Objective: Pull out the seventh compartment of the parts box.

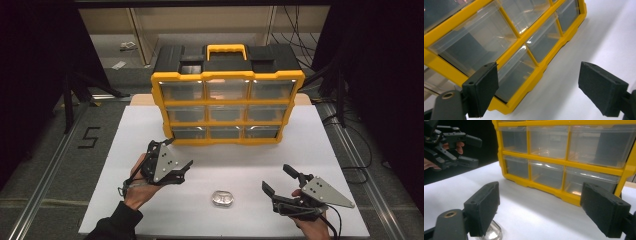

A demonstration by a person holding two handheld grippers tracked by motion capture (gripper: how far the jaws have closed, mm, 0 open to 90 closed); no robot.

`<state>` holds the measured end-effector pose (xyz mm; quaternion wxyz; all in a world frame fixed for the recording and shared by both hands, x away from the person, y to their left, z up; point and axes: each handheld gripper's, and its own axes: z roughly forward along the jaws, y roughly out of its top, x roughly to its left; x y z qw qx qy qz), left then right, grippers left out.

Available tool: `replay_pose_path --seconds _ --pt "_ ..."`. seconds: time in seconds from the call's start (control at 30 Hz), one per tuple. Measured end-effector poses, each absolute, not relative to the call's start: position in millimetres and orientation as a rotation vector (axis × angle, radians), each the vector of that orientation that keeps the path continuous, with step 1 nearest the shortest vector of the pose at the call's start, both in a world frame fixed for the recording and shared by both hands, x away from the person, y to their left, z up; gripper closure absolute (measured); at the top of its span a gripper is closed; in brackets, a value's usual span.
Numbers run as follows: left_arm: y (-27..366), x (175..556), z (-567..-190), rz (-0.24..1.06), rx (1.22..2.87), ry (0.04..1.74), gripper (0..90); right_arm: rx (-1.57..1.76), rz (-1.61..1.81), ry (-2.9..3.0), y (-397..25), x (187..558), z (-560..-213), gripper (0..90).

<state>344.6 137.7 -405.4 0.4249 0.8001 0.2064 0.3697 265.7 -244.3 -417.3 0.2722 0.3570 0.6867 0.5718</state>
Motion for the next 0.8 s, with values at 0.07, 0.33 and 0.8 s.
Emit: replay_pose_path --seconds 0.07,0.33,0.8 --pt "138.5 347.5 -405.4 0.927 2.003 0.508 16.4 0.957 1.539 1.85 -244.1 265.5 -417.3 17.0" --pt "132.5 359.7 -409.8 1.022 2.094 0.467 16.6 0.954 1.546 1.851 -244.0 265.7 -417.4 17.0" --pt "119.0 375.9 -422.5 1.199 2.194 0.367 17.2 0.944 1.541 1.867 -243.6 265.3 -417.3 17.0"
